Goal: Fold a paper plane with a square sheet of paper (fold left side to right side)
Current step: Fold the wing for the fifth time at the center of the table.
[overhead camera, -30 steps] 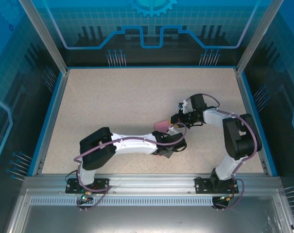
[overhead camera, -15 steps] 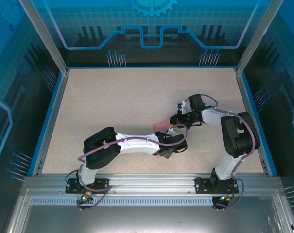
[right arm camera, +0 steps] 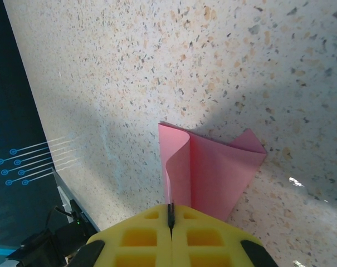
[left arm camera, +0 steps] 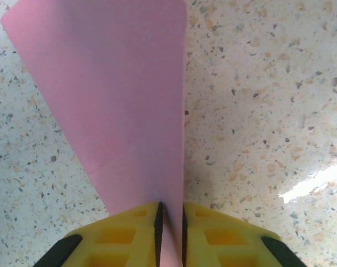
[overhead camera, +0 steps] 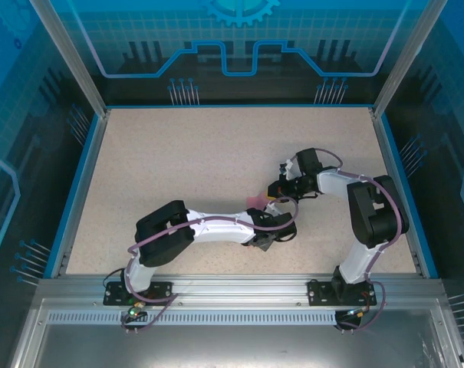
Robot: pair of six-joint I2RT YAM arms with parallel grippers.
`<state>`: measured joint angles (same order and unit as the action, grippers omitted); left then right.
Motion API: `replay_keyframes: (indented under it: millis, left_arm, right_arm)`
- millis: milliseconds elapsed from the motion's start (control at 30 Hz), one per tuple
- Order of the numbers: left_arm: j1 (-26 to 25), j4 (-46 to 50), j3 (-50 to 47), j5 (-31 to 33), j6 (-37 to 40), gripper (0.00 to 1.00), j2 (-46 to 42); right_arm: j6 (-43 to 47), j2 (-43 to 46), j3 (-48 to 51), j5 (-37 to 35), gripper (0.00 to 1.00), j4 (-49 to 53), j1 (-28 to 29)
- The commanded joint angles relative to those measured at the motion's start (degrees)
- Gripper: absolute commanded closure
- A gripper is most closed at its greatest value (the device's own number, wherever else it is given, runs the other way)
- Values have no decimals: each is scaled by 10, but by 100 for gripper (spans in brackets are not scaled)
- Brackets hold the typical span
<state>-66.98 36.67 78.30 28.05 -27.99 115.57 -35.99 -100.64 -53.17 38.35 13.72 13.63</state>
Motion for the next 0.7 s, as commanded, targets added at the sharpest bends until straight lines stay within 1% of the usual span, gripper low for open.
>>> replay_keyframes:
  millis: [0,267,433,533,600,667]
  left_arm:
    - [-3,9,19,-16,14,82,15]
    - [-3,8,18,-36,16,81,16]
    - [-2,4,5,-36,10,83,2]
    - [3,-4,-4,-46,6,87,-10]
    - [11,-15,-13,-66,4,91,-20]
    - [19,-28,-24,-86,-1,93,-33]
  right_arm:
    - [8,-7,-15,-6,100,16,10]
    - [7,-8,-19,-22,100,19,9]
    - [13,-4,-26,-24,100,25,8]
    - [26,7,-29,-25,100,32,5]
    - [34,20,-28,-29,95,34,0]
    - [40,38,-26,-35,85,34,-6]
